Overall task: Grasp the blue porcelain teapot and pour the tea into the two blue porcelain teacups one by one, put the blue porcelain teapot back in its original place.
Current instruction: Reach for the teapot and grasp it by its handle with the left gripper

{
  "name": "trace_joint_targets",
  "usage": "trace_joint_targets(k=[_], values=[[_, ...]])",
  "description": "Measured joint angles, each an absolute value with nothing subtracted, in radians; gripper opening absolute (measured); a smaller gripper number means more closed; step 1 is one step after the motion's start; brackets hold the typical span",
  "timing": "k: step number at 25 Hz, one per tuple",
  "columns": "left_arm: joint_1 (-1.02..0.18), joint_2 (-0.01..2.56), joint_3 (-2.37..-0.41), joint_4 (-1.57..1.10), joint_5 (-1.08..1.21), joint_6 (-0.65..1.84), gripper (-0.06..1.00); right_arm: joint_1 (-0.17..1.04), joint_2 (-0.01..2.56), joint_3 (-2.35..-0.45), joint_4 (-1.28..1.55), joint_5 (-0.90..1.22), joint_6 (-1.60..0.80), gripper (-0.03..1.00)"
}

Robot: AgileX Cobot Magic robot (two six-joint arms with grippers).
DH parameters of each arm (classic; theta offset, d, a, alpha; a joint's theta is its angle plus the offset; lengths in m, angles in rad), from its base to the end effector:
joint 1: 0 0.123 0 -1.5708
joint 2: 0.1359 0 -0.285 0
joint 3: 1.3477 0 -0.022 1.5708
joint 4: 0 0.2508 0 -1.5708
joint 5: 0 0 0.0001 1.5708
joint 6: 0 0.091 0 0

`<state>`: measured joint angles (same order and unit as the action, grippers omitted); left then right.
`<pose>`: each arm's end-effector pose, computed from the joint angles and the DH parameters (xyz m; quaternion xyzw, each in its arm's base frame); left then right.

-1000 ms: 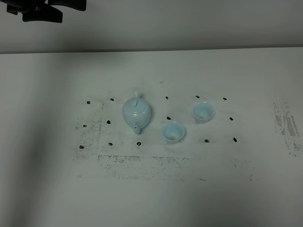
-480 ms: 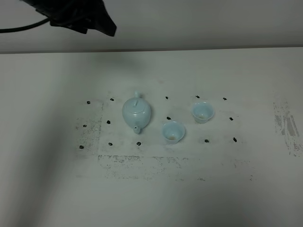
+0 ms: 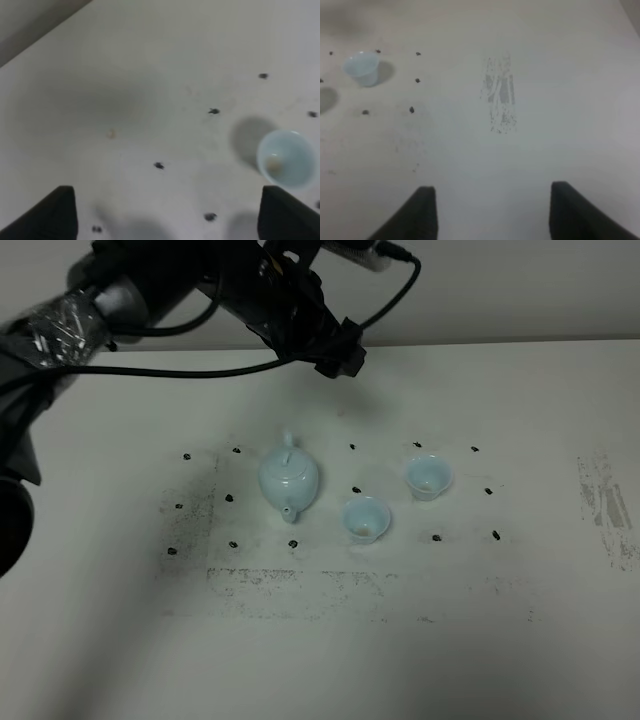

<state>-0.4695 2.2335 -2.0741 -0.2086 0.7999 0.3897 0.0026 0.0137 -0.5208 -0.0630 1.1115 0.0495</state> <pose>0.4527 -0.2448 0.2574 0.3505 0.8673 -0.1085 0.3364 -0.0074 -0.0052 0.2792 0.0224 0.8637 -0.0183 0.5032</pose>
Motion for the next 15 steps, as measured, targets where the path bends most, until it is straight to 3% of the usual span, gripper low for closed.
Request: trace_joint_targets(k=[6, 15], values=[[-0.473, 2.318, -2.074, -0.159, 0.707, 0.407, 0.7, 0.003, 0.014, -0.521, -0.063, 1.112, 0.049, 0.48], [-0.478, 2.35, -2.074, -0.287, 0.741, 0.658, 0.7, 0.003, 0.014, -0.521, -0.063, 1.112, 0.048, 0.48]])
